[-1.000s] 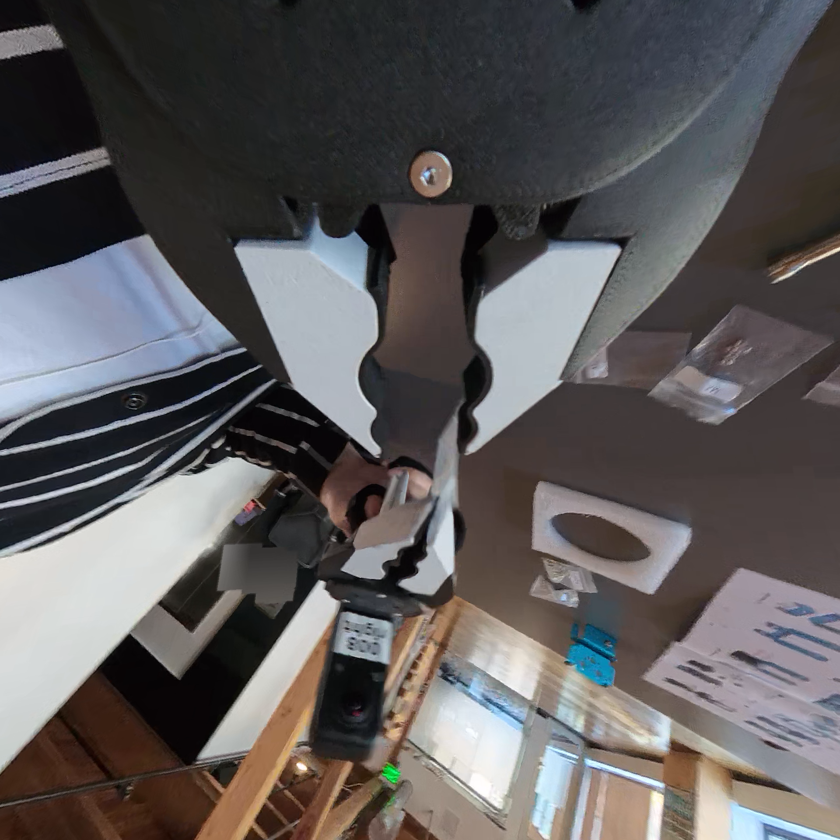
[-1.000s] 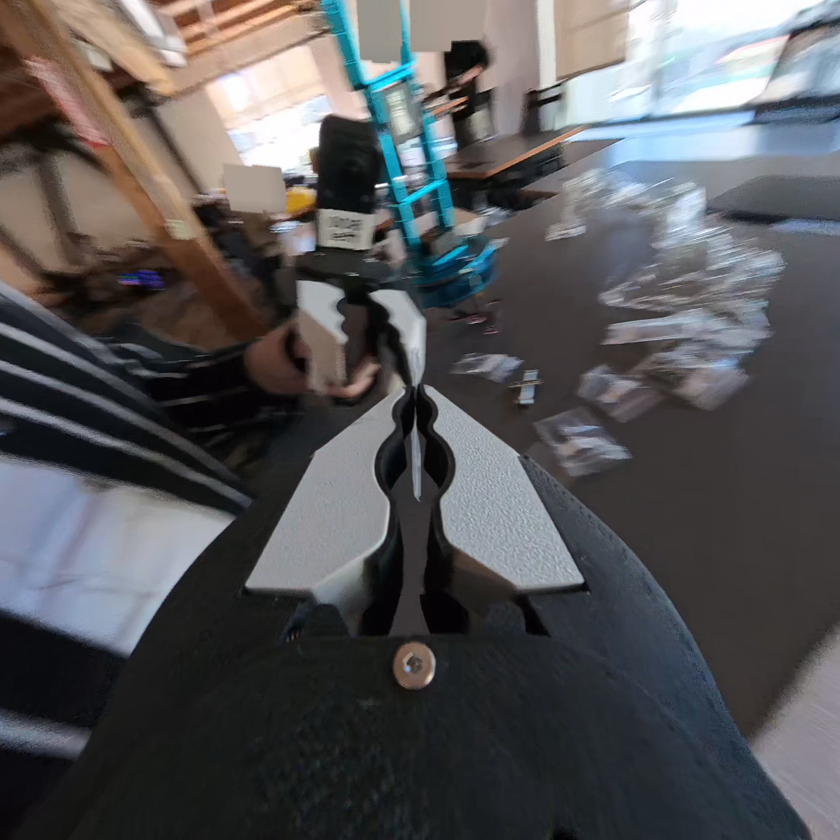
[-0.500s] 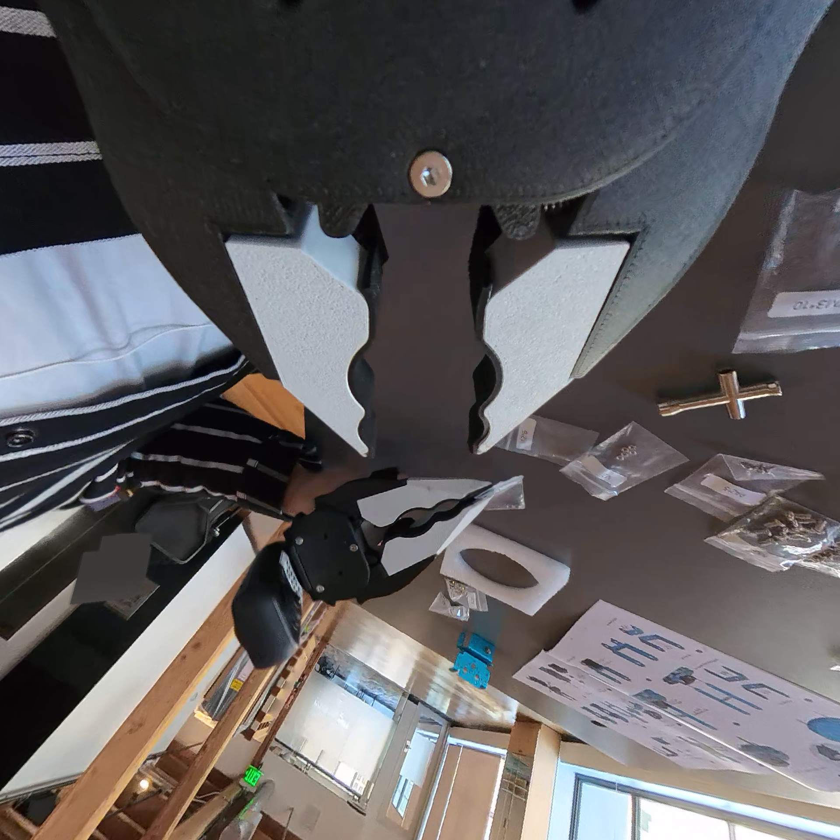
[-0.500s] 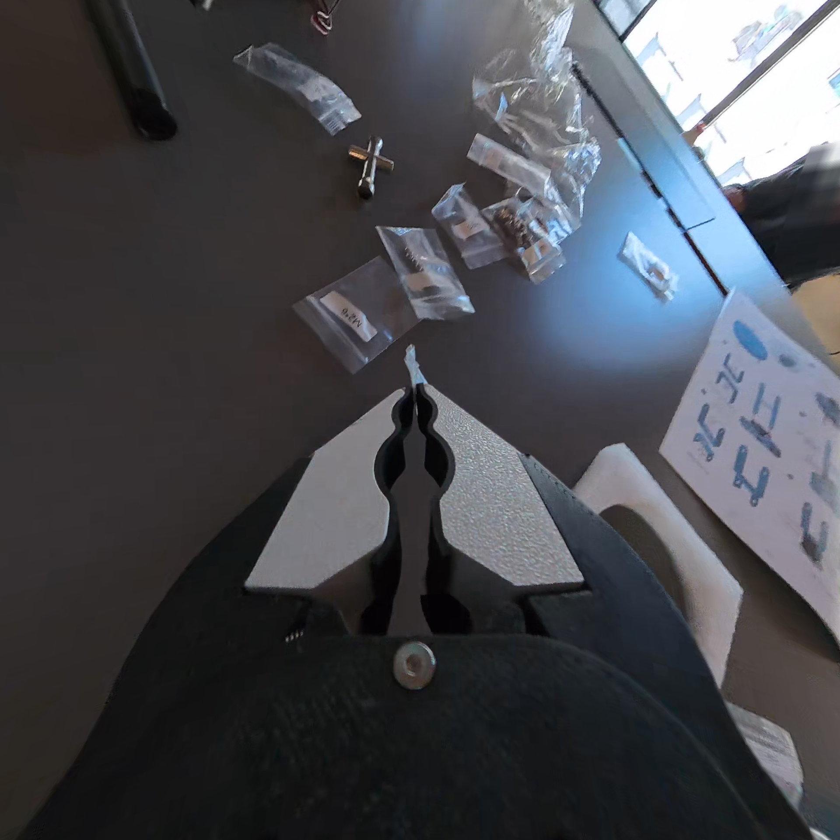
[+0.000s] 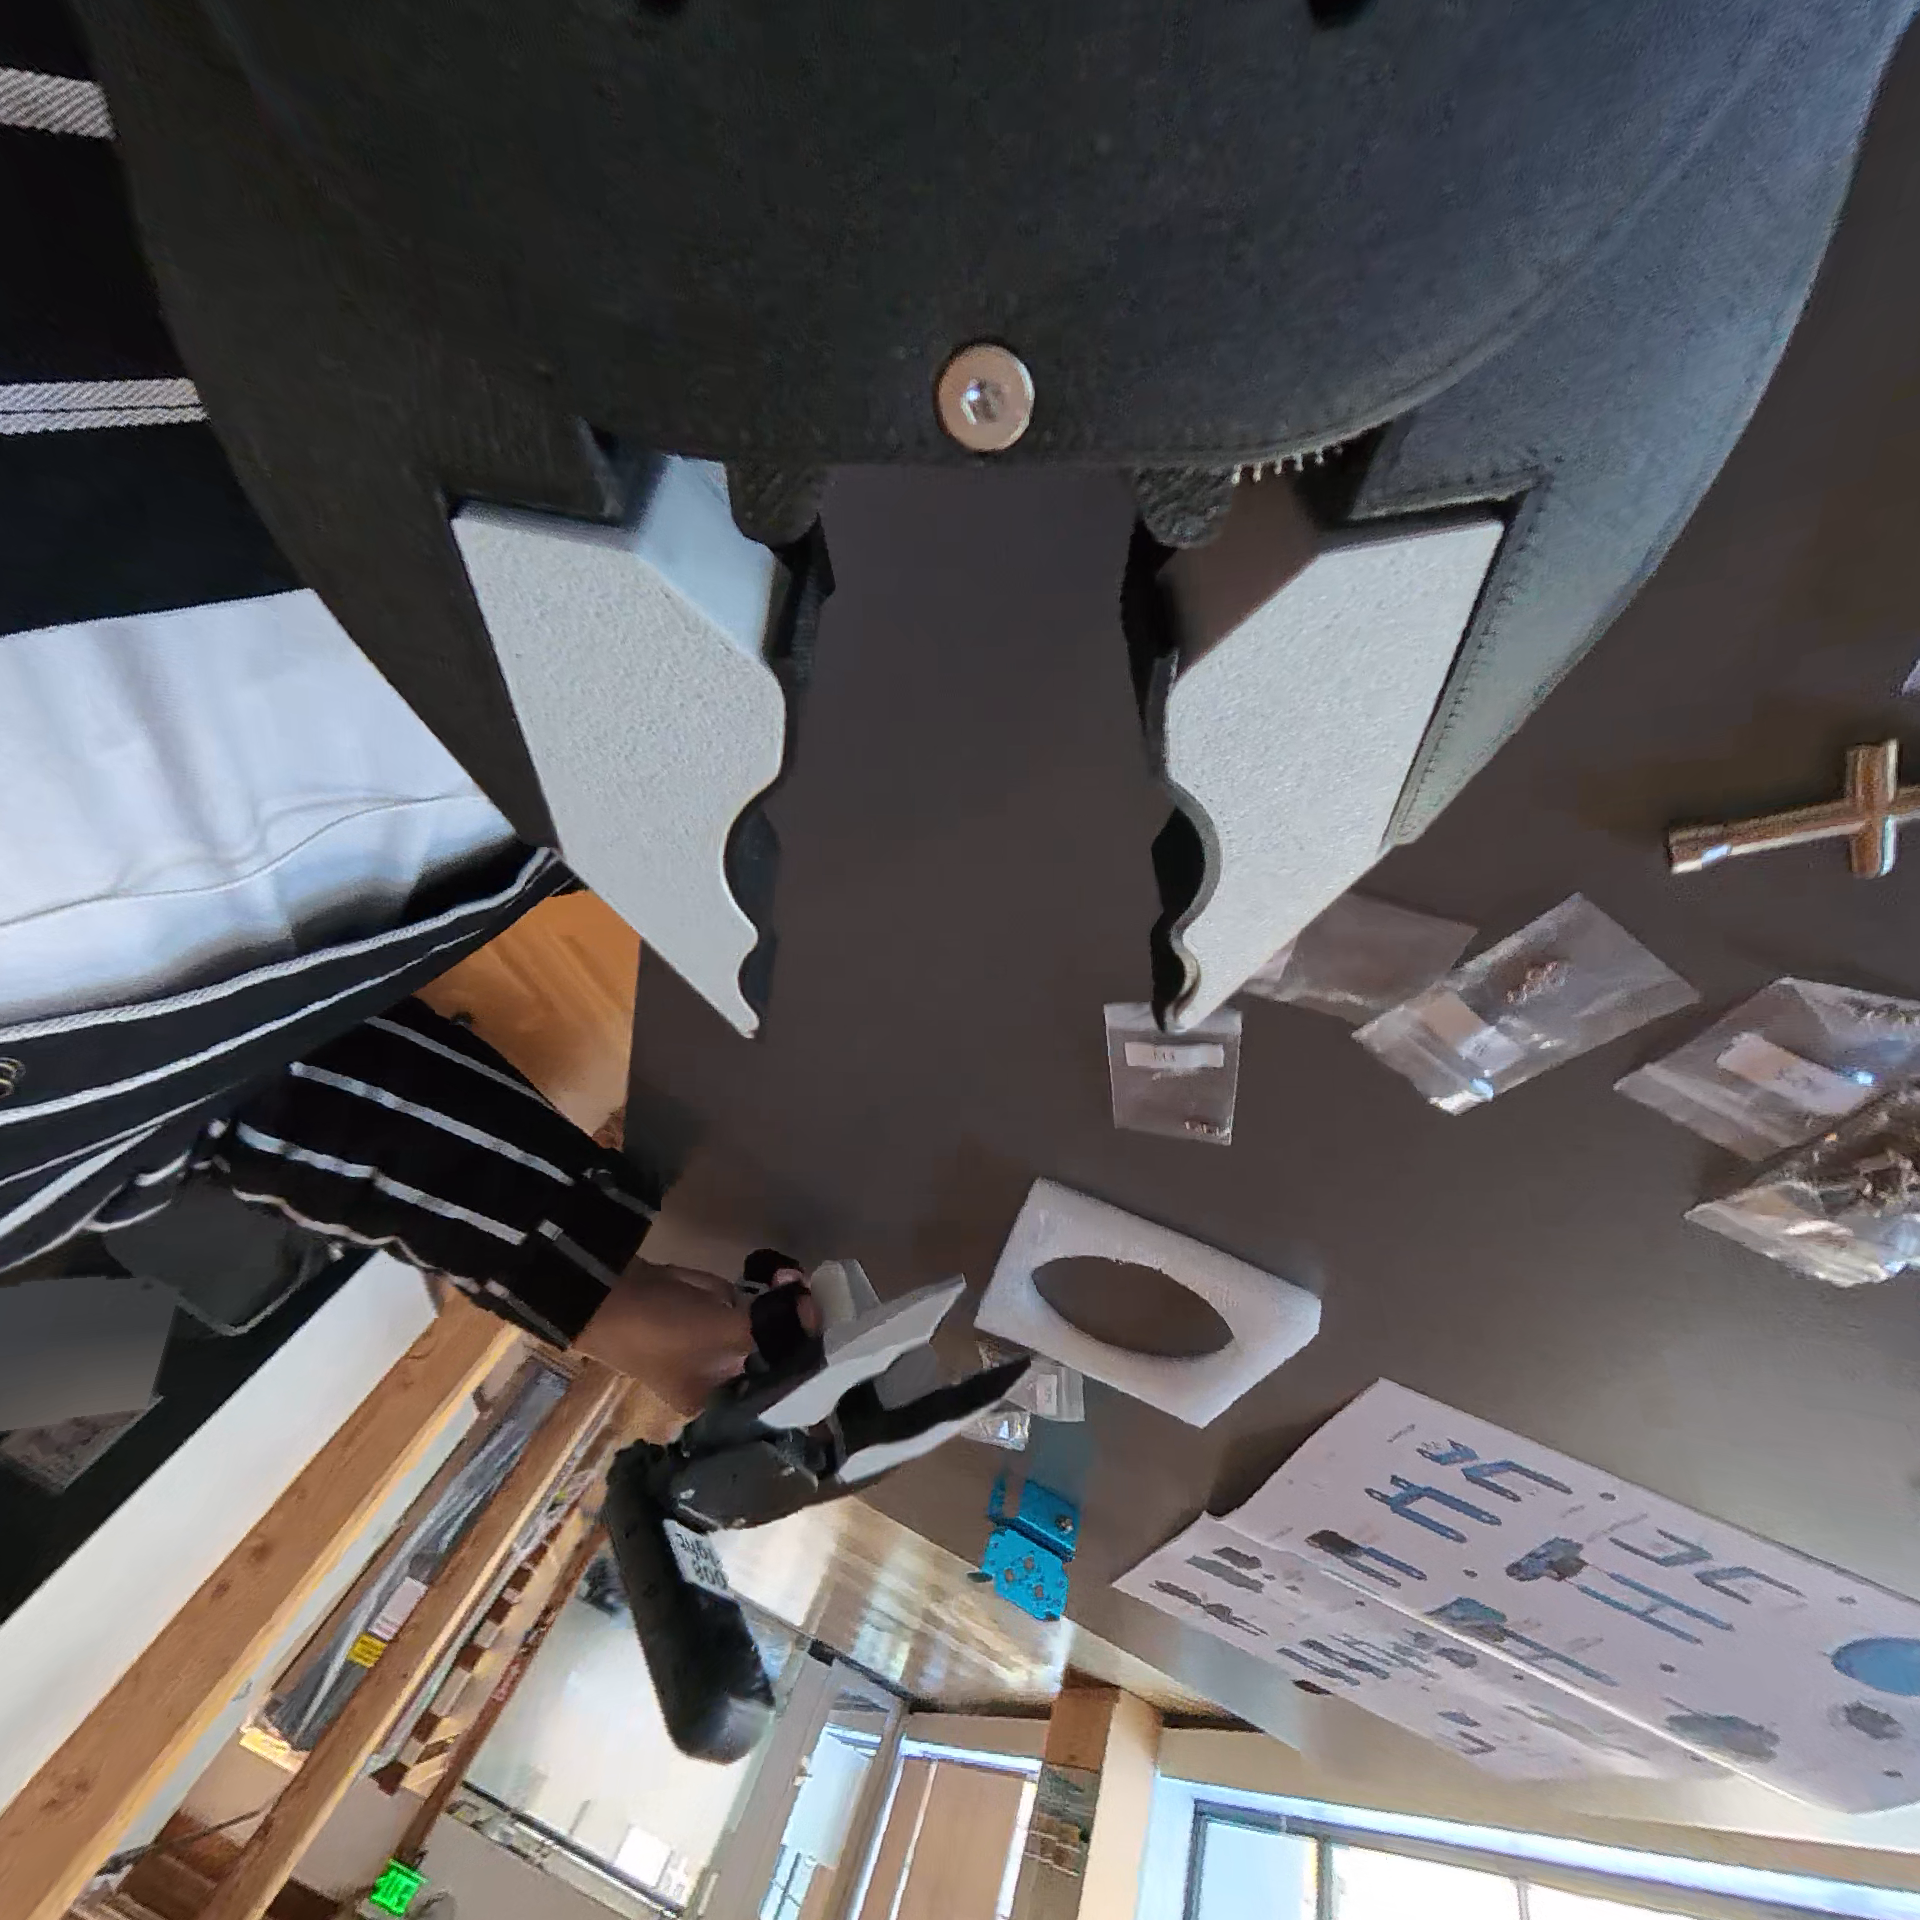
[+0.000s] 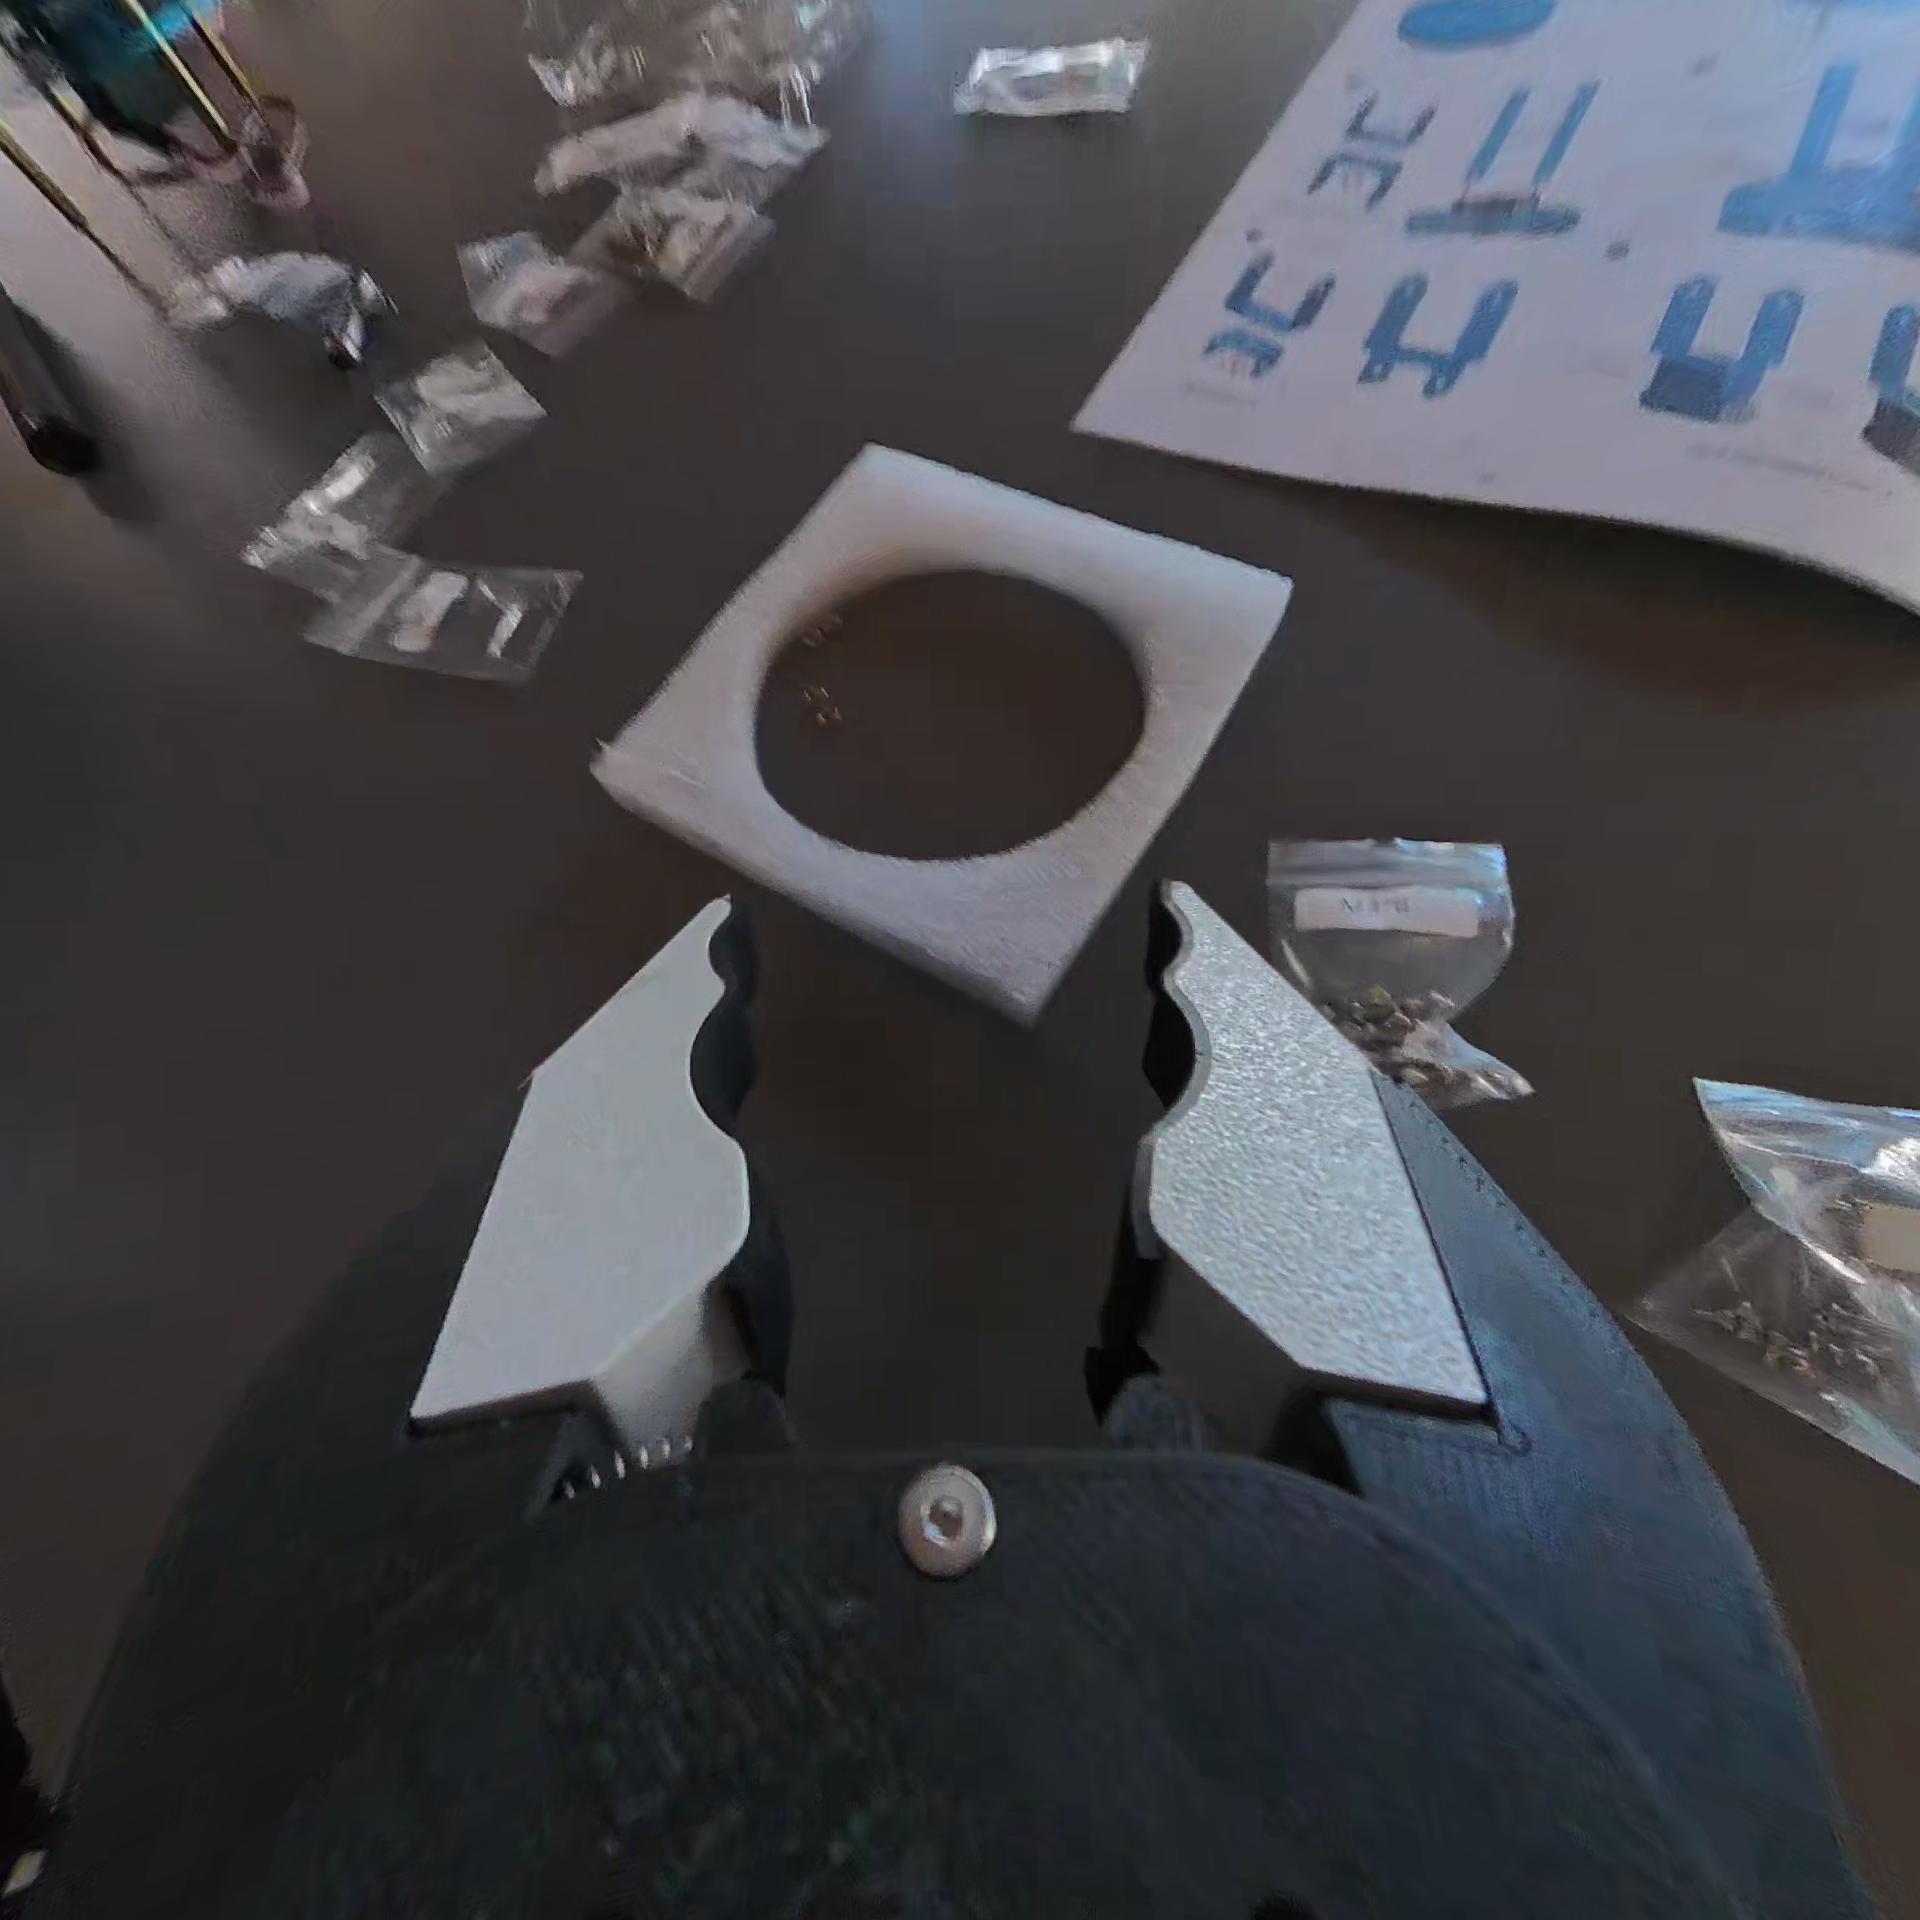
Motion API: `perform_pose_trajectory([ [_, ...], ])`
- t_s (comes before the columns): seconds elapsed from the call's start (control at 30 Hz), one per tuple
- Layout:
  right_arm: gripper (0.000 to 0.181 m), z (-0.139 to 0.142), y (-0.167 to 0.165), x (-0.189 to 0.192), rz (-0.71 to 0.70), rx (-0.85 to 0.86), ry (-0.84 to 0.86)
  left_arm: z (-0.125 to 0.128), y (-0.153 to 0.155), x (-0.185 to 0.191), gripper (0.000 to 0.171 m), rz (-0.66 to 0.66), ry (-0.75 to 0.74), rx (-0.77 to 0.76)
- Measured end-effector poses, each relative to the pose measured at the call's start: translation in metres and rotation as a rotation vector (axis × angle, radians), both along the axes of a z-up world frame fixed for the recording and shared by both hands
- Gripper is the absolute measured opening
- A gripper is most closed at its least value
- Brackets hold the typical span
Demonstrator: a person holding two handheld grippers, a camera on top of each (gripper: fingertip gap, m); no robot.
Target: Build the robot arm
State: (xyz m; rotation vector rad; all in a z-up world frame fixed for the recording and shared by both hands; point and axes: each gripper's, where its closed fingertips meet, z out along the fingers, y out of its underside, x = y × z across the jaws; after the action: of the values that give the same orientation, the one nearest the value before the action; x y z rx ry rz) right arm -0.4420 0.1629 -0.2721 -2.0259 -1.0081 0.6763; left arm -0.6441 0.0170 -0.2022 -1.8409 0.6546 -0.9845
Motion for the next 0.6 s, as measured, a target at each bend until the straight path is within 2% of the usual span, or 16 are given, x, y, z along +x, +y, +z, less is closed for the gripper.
perform_pose_trajectory([
  [0.07, 0.076, -0.014, 0.003, 0.004, 0.039, -0.009, -0.065, 0.003, 0.009, 0.015, 0.069, 0.021, 0.006, -0.001],
  [0.1, 0.076, -0.014, 0.002, 0.002, 0.072, -0.018, -0.068, 0.006, 0.014, 0.022, 0.068, 0.039, -0.004, 0.0],
  [0.2, 0.057, -0.012, -0.003, -0.011, 0.16, -0.057, -0.041, 0.017, 0.03, 0.045, 0.065, 0.104, -0.055, -0.006],
  [0.27, 0.058, -0.012, -0.014, -0.022, 0.253, -0.082, -0.023, 0.021, 0.038, 0.06, 0.064, 0.137, -0.063, -0.005],
  [0.37, 0.057, -0.013, -0.009, -0.017, 0.287, 0.015, -0.089, 0.025, 0.05, 0.079, 0.067, 0.196, -0.061, -0.003],
  [0.5, 0.056, 0.015, -0.015, -0.008, 0.328, 0.074, 0.05, 0.04, 0.058, 0.103, 0.08, 0.277, -0.154, 0.018],
  [0.6, 0.054, 0.041, -0.028, -0.002, 0.328, -0.101, 0.266, 0.043, 0.062, 0.113, 0.09, 0.364, -0.219, 0.015],
])
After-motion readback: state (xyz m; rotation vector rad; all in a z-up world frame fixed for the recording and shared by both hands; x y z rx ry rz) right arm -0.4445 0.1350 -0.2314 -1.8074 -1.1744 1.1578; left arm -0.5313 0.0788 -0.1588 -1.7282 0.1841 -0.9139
